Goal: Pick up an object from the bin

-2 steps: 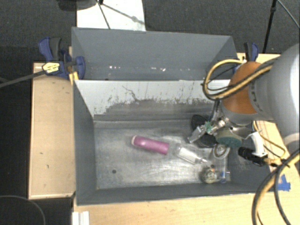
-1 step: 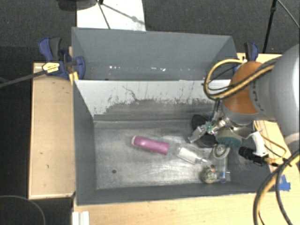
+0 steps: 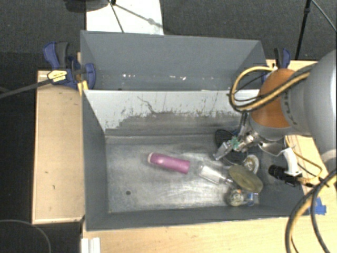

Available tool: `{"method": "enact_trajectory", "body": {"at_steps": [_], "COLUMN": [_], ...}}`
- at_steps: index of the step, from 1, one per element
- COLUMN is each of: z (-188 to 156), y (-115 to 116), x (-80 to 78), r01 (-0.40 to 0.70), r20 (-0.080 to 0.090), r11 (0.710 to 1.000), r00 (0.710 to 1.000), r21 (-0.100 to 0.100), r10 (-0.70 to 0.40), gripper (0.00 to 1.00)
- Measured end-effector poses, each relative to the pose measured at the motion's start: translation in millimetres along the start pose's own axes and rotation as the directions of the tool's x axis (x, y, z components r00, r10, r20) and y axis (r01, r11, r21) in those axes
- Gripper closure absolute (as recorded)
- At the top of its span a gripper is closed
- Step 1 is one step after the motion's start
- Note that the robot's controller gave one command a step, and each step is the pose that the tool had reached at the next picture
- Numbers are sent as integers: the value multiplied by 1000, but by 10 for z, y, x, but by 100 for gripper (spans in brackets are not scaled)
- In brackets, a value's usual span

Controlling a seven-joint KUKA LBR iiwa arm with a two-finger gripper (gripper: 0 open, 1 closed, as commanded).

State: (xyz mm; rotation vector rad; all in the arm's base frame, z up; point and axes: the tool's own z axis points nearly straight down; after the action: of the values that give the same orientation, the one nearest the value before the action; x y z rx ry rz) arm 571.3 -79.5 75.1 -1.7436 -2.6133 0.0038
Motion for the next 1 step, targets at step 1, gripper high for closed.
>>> {"method": "enact_trajectory", "body": {"at_steps": [1], "z": [-301], "y": [3], "x": [-7], "r01": [8], "r20": [4], "r11": [1000], "r00": [1000], "r21": [-6], "r10": [-8], "gripper": [100]}}
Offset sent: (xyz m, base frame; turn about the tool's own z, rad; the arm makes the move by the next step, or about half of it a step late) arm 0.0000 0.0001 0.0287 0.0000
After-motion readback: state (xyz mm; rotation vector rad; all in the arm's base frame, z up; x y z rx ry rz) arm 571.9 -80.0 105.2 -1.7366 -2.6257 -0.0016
